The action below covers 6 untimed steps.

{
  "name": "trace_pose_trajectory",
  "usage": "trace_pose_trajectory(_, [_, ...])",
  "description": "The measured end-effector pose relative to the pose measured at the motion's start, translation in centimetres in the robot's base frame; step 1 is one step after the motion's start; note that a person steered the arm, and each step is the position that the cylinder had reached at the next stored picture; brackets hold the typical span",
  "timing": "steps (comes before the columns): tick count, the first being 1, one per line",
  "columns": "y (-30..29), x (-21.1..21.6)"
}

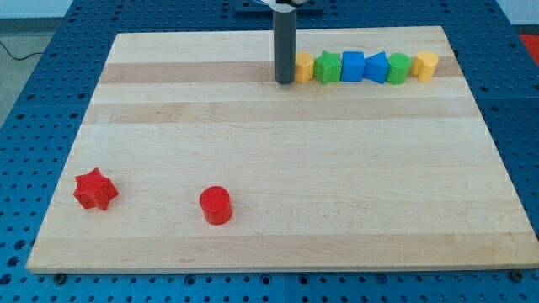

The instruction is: Move the red circle towards the red star

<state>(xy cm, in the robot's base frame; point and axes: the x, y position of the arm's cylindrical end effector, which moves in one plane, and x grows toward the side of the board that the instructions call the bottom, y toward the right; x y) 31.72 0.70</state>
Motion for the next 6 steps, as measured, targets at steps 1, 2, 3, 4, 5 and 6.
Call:
trace_pose_trajectory(1, [-1.2,2.3])
trace_pose_trajectory(2, [1.7,7.0])
trace_pose_trajectory(3, [7.4,12.4])
trace_pose_trajectory(4, [8.6,19.9])
trace_pose_trajectory(5, [4.2,25.7])
trace_pose_trajectory(6, [-2.9,27.3])
